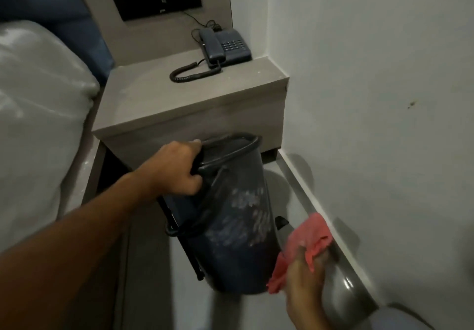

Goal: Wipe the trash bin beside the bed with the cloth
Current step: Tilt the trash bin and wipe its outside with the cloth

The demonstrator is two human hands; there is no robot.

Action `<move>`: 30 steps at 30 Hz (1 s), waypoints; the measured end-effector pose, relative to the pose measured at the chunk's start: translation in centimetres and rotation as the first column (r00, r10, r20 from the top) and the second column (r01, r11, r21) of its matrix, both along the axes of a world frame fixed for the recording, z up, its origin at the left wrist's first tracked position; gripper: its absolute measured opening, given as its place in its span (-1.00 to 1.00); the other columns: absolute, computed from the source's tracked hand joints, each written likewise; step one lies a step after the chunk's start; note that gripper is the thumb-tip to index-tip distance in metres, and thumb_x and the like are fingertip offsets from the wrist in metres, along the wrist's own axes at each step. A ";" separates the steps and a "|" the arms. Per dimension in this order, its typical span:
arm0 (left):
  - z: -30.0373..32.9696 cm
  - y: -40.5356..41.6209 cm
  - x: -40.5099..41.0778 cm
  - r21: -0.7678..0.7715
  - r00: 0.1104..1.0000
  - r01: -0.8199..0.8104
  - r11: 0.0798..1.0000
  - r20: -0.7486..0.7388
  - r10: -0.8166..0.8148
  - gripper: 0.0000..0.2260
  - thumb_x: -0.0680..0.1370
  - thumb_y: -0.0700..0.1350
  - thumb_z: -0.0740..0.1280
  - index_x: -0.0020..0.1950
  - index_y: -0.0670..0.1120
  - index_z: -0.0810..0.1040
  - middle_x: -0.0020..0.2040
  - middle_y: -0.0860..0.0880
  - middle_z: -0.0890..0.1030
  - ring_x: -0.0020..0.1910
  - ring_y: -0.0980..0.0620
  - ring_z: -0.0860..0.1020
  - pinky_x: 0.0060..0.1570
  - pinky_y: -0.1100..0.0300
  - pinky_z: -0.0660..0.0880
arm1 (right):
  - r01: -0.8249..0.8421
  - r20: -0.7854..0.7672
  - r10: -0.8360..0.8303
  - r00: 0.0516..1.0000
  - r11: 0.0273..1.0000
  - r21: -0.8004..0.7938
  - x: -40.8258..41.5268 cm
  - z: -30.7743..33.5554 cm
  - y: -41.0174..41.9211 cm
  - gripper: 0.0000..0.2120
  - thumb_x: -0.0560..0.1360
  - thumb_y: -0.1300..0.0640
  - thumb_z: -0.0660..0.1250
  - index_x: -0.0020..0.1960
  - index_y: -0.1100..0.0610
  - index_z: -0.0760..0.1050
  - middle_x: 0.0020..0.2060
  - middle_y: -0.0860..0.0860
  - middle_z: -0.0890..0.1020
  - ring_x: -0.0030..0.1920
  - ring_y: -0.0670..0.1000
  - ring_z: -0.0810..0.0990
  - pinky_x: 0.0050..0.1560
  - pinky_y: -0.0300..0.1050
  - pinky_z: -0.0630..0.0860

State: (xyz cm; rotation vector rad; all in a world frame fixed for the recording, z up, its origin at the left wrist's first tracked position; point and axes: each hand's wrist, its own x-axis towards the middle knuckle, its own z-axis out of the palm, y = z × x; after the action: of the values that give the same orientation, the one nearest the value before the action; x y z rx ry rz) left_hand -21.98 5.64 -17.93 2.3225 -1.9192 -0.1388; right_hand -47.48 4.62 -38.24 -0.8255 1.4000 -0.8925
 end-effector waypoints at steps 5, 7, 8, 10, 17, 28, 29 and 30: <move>-2.2 -0.6 0.5 -0.042 0.995 -0.069 0.997 -0.078 0.065 -0.47 0.29 -0.10 0.23 0.22 -0.29 0.38 0.10 -0.30 0.53 0.08 -0.25 0.49 0.12 -0.05 0.42 | 0.061 -0.001 -0.061 0.998 0.996 -0.065 3.0 0.3 1.1 -0.90 0.63 0.00 0.25 0.07 -0.18 0.50 -0.08 0.10 0.65 -0.06 0.23 0.65 -0.02 0.14 0.58; -2.2 -0.8 0.6 -0.048 0.994 -0.072 0.996 -0.090 0.068 -0.43 0.30 -0.09 0.23 0.30 -0.23 0.35 0.15 -0.26 0.53 0.13 -0.22 0.48 0.15 0.00 0.38 | -0.076 -0.191 0.046 0.980 0.985 -0.153 4.0 -0.7 0.8 -0.89 0.62 0.03 0.28 0.05 -0.12 0.58 -0.07 0.02 0.65 0.06 0.20 0.63 0.16 0.10 0.53; -2.2 -0.8 0.8 -0.050 0.993 -0.071 0.996 -0.093 0.066 -0.41 0.30 -0.09 0.24 0.32 -0.21 0.34 0.17 -0.25 0.52 0.15 -0.21 0.47 0.15 0.03 0.36 | -0.138 -0.235 0.091 0.968 0.972 -0.189 4.4 -1.2 0.3 -0.83 0.61 0.06 0.28 0.17 -0.04 0.59 -0.01 0.06 0.67 0.11 0.20 0.62 0.22 0.16 0.52; -2.2 -0.6 1.2 -0.049 0.994 -0.064 0.997 -0.093 0.060 -0.41 0.30 -0.10 0.24 0.33 -0.20 0.35 0.19 -0.24 0.51 0.16 -0.20 0.46 0.13 0.07 0.33 | -0.215 -0.300 0.150 0.942 0.957 -0.195 5.0 -1.8 -1.9 -0.71 0.62 -0.01 0.23 0.29 0.04 0.52 0.05 0.09 0.66 0.09 0.14 0.63 0.21 0.20 0.53; -2.2 -1.3 0.5 -0.060 0.998 -0.048 0.997 -0.044 0.046 -0.60 0.31 -0.14 0.21 0.15 -0.17 0.39 0.00 -0.18 0.52 -0.04 -0.14 0.46 -0.03 0.07 0.35 | -0.342 -0.190 0.284 0.940 0.801 -0.491 11.5 5.6 -9.5 -0.53 0.62 -0.15 0.08 0.50 -0.08 0.28 0.33 -0.03 0.52 0.26 0.02 0.52 0.23 -0.05 0.44; -2.3 -2.0 0.4 -0.088 1.000 0.010 0.996 0.023 -0.008 -0.58 0.33 -0.15 0.20 0.17 -0.21 0.39 0.04 -0.20 0.54 0.01 -0.16 0.48 0.02 0.09 0.35 | -0.691 -0.722 0.082 0.687 0.381 -0.614 5.0 -1.5 -1.8 -0.32 0.55 -0.14 0.14 0.56 0.16 0.11 0.54 0.28 0.23 0.52 0.34 0.22 0.45 0.39 0.20; -2.2 -2.3 0.2 -0.097 1.000 0.013 0.995 0.025 -0.010 -0.58 0.33 -0.14 0.19 0.17 -0.21 0.40 0.05 -0.21 0.54 0.01 -0.16 0.48 0.04 0.07 0.37 | -0.634 -0.672 0.088 0.735 0.439 -0.637 7.0 1.0 -3.2 -0.34 0.56 -0.11 0.11 0.57 0.15 0.10 0.55 0.26 0.23 0.53 0.32 0.22 0.46 0.39 0.20; -2.2 -2.4 0.0 -0.106 1.000 0.007 0.994 0.020 -0.005 -0.60 0.34 -0.14 0.18 0.16 -0.20 0.40 0.04 -0.20 0.54 0.01 -0.15 0.48 0.05 0.05 0.38 | -0.595 -0.633 0.102 0.767 0.480 -0.644 8.8 3.1 -4.4 -0.34 0.55 -0.08 0.12 0.58 0.14 0.10 0.56 0.24 0.22 0.54 0.31 0.20 0.47 0.38 0.18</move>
State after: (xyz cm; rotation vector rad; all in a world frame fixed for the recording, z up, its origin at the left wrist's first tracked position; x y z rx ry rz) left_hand -21.94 3.26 -20.10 2.2575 -1.8938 -0.0141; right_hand -38.64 0.21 -35.15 -2.1824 1.0899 -1.0135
